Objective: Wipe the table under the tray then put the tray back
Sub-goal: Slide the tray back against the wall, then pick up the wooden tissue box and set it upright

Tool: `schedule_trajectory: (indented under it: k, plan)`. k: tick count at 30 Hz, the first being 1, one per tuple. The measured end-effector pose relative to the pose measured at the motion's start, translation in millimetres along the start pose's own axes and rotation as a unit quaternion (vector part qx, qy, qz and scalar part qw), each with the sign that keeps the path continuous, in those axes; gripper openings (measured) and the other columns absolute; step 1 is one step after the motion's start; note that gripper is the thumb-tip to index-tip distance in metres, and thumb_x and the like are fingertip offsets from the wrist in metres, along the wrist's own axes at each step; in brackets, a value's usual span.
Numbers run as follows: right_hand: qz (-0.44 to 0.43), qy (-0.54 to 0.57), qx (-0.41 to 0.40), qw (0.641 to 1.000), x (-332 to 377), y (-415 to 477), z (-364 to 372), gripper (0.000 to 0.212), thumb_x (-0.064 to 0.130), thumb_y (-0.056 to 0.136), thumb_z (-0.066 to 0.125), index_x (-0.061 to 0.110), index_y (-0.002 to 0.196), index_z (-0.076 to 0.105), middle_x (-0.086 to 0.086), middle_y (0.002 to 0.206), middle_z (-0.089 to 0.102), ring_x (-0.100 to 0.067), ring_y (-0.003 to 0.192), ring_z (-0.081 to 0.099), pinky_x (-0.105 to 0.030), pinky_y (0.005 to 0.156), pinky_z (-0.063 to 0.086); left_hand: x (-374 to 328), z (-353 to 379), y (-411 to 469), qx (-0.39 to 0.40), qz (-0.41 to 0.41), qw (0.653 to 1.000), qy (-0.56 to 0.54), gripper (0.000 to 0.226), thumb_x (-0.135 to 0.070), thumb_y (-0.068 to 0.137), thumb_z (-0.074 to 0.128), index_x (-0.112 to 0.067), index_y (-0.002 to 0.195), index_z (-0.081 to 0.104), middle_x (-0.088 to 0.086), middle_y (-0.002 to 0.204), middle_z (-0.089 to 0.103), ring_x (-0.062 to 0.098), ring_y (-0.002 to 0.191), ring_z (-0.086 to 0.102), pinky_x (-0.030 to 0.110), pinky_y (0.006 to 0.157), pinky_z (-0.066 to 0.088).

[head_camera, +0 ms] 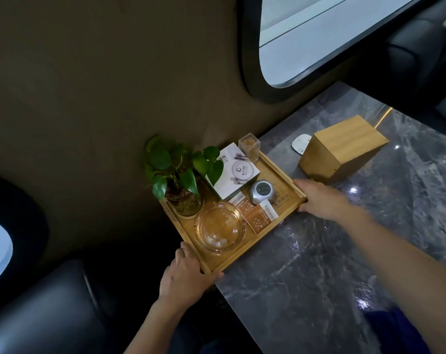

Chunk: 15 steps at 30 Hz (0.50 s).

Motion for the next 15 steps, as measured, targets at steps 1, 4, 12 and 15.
schedule_trajectory:
  k: [1,4,12,15]
  plan:
    - [-0.001,-0.003,0.006,1.000,1.3,-1.4,-1.4,0.046,0.019,0.077,0.070,0.020,0.116,0.046,-0.006,0.121,0.056,-0.031,0.109,0.055,-0.048,0.088,0.048,-0.5,-4.7,2.0,0.025,-0.007,0.999,0.024,0.098,-0.062,0.072,0.062,-0.002,0.140,0.023,0.013,0.135,0.045,0.027,0.122,0.050,0.037,0.100,0.044]
    - [-0.013,-0.003,0.027,1.000,7.6,-7.2,-10.1,0.034,0.025,0.080,0.065,0.023,0.111,0.051,-0.003,0.116,0.060,-0.026,0.106,0.057,-0.045,0.087,0.048,-12.7,-30.9,3.2,0.065,0.025,0.992,0.100,0.051,-0.054,0.083,0.051,-0.014,0.115,0.053,0.005,0.116,0.061,0.022,0.108,0.060,0.033,0.089,0.049]
    - [-0.039,0.072,-0.045,0.996,7.7,-31.8,-58.4,0.047,0.030,0.084,0.061,0.017,0.126,0.045,-0.002,0.101,0.057,-0.019,0.089,0.054,-0.036,0.077,0.047,-129.1,-86.3,-11.9,0.069,0.212,0.974,0.038,0.031,-0.045,0.089,0.049,-0.019,0.104,0.056,-0.003,0.097,0.061,0.016,0.087,0.059,0.033,0.072,0.046]
    - [-0.014,0.099,-0.092,0.991,-1.3,-38.6,-81.3,0.040,0.032,0.087,0.058,0.015,0.123,0.049,-0.010,0.105,0.063,-0.026,0.092,0.059,-0.043,0.085,0.050,-182.9,-103.0,-1.1,0.038,0.268,0.957,-0.105,0.026,-0.039,0.090,0.051,-0.018,0.102,0.057,0.000,0.087,0.060,0.015,0.077,0.057,0.034,0.067,0.048]
Point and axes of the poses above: each hand's wrist, its own y-axis towards the middle knuckle, its own z-axis out of the palm, x = y × z, the point moved 7 cm from there along y, towards the middle knuckle
